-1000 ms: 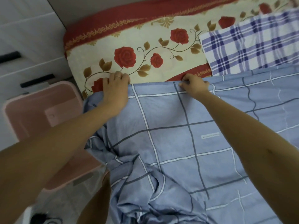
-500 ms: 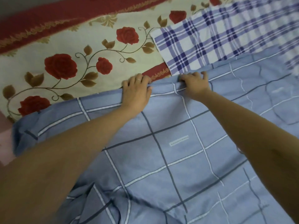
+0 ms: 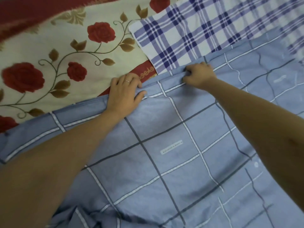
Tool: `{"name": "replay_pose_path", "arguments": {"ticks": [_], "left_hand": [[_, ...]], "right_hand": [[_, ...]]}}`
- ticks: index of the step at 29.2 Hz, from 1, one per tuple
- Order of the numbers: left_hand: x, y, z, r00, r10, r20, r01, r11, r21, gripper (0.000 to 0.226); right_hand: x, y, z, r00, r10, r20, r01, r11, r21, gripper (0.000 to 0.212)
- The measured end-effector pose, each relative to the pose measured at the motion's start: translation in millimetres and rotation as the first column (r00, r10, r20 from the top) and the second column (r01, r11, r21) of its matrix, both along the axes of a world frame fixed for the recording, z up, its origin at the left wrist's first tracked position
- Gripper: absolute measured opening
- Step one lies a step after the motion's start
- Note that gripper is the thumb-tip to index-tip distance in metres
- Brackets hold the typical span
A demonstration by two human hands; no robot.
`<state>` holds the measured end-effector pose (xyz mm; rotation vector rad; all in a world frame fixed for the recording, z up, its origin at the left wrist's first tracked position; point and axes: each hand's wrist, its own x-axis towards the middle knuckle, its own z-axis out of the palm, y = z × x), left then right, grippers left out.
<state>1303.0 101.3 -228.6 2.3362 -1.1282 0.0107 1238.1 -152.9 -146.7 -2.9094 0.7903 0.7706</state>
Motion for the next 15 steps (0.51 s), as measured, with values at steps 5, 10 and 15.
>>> {"name": "replay_pose_path", "arguments": {"ticks": [5,10,15], "left_hand": [[-2,0,1,0.999,0.037,-0.028,-0.037,0.999,0.031,0.029],[-1,-4,4,0.993,0.104,-0.059,-0.102,0.994,0.040,0.029],[-1,-5,4,0.978,0.185,-0.094,-0.181,0.982,0.052,0.014]], "right_hand": [[2,-8,11,0.996,-0.092,0.005,0.090,0.983,0.160,0.036],[14,-9,9,0.988,-0.132,0.077,0.122,0.984,0.130,0.028],[24,-2,-1,0.978,-0.205,-0.033,0.208,0.971,0.117,0.028]]}}
